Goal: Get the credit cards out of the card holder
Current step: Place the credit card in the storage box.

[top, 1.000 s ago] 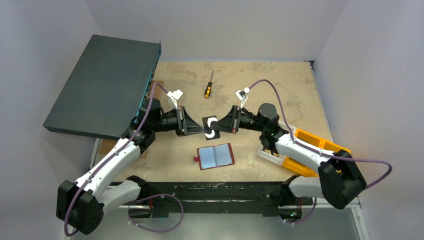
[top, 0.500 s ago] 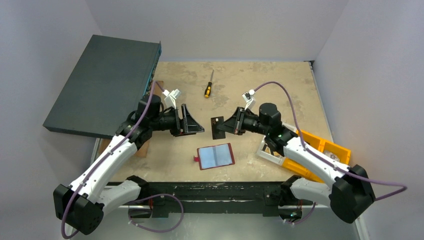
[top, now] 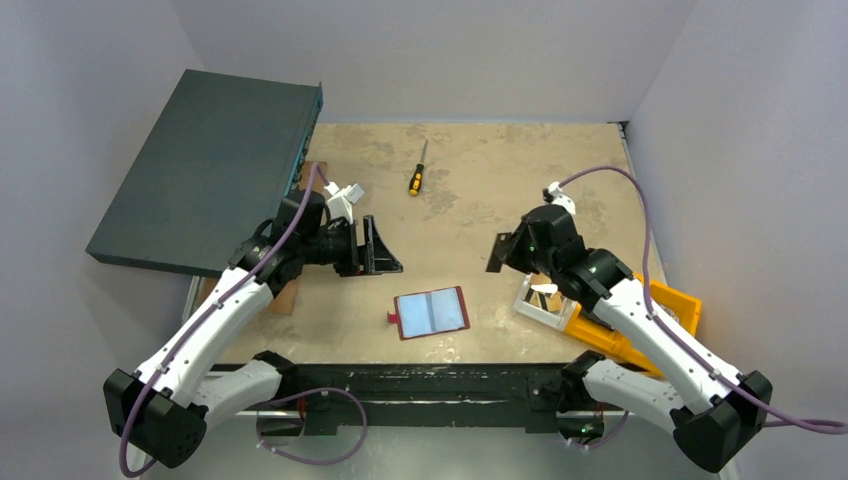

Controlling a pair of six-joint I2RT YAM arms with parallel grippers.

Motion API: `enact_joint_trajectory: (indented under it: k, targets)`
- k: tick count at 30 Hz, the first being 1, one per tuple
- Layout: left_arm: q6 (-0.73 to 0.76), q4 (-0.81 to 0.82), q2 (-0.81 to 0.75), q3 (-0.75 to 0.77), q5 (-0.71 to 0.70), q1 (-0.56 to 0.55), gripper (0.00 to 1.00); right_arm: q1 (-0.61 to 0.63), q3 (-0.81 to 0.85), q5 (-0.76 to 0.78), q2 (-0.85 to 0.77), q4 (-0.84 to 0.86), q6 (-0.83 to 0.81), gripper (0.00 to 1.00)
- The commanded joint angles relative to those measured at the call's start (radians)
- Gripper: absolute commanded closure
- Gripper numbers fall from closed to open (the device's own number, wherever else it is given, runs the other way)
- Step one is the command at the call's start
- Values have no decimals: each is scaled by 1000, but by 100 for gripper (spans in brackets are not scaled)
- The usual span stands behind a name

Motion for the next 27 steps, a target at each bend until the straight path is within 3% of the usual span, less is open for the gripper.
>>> enact_joint_trajectory:
  k: [1,5,17,27]
  targets:
    - [35,8,12,47,-8,-24,32,-3,121,379,22,-410,157,100]
    - [39,10,29,55,-6,-38,31,-18,184,532,119,-660,294,100]
    - [47,-4,37,69,3,-47,31,-283,193,574,263,-665,224,100]
    - [52,-2,64,83,28,-49,31,-408,182,585,361,-663,250,100]
